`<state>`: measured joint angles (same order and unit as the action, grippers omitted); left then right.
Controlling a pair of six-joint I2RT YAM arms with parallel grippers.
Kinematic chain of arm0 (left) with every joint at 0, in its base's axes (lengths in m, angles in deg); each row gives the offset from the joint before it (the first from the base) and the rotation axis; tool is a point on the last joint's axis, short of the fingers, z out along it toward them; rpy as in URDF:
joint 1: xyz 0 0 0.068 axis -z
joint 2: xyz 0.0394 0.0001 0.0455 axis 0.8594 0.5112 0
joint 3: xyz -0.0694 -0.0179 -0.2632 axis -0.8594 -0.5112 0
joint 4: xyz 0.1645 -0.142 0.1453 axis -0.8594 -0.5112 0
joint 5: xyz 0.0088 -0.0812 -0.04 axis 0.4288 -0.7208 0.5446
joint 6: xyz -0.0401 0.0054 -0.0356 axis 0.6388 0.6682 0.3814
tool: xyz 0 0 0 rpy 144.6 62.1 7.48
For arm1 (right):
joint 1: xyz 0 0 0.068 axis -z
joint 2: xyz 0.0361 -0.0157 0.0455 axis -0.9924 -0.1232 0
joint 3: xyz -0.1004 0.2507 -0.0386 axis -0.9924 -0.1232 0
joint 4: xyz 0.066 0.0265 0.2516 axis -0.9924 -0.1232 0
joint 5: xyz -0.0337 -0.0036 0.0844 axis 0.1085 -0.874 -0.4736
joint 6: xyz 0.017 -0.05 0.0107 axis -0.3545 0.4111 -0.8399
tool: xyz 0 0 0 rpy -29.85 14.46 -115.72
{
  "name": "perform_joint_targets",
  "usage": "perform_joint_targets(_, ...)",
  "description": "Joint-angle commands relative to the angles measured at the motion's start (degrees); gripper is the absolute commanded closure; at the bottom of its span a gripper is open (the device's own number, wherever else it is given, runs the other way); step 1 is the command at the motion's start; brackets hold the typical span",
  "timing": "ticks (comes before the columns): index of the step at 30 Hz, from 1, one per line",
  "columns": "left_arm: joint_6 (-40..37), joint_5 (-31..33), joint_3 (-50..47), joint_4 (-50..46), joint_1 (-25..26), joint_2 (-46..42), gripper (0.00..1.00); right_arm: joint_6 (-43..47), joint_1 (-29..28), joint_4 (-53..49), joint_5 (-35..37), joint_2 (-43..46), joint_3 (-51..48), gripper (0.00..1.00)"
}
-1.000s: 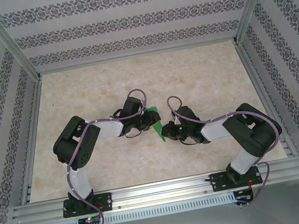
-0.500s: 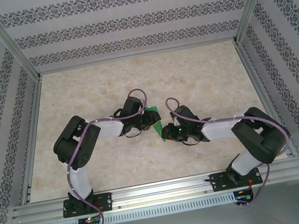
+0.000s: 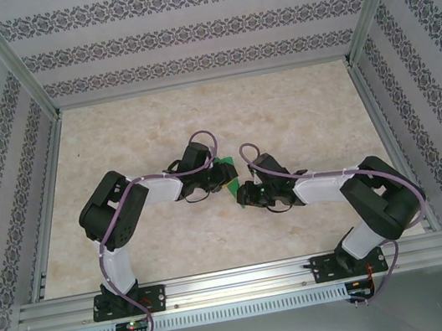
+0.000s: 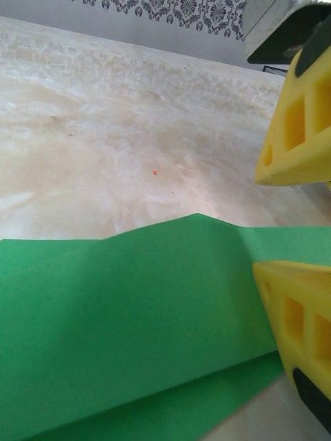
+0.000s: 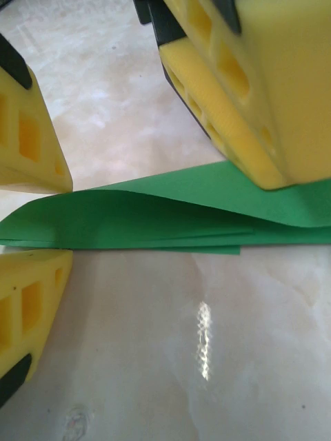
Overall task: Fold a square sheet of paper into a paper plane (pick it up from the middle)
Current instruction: Fold the wing for the fifth time at the center of the table.
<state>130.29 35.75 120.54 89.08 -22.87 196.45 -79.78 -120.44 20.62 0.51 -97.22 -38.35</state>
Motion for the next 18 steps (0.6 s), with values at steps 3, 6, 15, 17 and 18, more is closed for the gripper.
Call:
perform_joint_targets(3, -1.32, -1.04, 1.09, -1.34, -0.34, 1.44, 0.65, 0.39, -0.72, -1.83, 2.19, -1.62, 0.83, 0.78)
perform_joint_targets(6, -1.41, -1.07, 0.98, -1.36, -0.34, 1.71, 0.65, -0.18, -0.72, -2.85, 3.36, -1.8, 0.44, 0.82)
perform_joint_targets(15, -1.54, -1.37, 1.14, -1.6, -0.3, 2.35, 0.65, -1.59, -0.7, -2.9, 3.39, -3.24, -0.33, 0.92)
perform_joint_targets(17, -1.59, -1.36, 1.23, -1.94, -0.31, 2.45, 0.65, -1.6, -0.68, -4.69, 3.9, -3.85, 0.32, 0.93)
perform_joint_targets(18, -1.59, -1.57, 1.33, -1.92, -0.33, 2.55, 0.65, -1.3, -0.78, -5.04, 3.99, -4.03, 0.47, 0.94)
